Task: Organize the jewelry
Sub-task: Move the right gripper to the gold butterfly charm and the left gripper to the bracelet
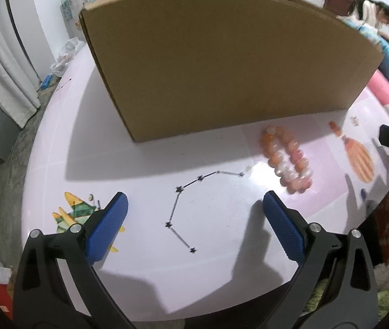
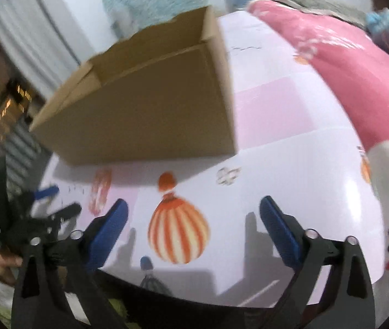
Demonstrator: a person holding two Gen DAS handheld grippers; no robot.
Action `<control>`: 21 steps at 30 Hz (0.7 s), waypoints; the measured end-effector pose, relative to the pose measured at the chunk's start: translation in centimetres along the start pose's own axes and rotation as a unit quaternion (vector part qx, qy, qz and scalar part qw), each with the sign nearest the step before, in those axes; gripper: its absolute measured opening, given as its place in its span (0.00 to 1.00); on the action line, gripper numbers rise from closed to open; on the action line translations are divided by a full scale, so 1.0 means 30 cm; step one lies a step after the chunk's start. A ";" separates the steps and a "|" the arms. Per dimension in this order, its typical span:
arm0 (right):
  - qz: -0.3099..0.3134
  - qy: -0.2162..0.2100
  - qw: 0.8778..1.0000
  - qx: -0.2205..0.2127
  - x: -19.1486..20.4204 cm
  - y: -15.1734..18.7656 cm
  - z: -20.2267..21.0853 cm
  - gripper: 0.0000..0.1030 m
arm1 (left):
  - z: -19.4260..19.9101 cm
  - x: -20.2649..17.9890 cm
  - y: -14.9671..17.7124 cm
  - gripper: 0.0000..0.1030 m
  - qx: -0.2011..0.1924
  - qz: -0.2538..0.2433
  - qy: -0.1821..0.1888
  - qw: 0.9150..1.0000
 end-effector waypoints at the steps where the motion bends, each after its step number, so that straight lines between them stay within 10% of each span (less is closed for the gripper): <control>1: -0.005 0.003 1.000 -0.002 -0.013 -0.005 0.002 0.82 | 0.015 -0.004 -0.009 0.92 -0.013 0.005 0.012 1.000; 6: -0.020 0.014 1.000 -0.005 -0.033 -0.006 -0.013 0.68 | 0.066 -0.061 -0.064 0.77 -0.059 -0.004 0.051 0.997; 21: 0.005 0.053 0.999 0.001 -0.038 -0.036 -0.048 0.48 | -0.023 -0.158 -0.094 0.37 -0.025 -0.061 0.043 0.997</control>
Point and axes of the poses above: each gripper's, at about its wrist camera, not at the fingertips, and z roughly against the way its jaws point, x to its left, y to its underside, the point moved 6 cm from there along -z, roughly the way its jaws point, and after that the axes turned 7 degrees about -y, right-handed, at the moved point
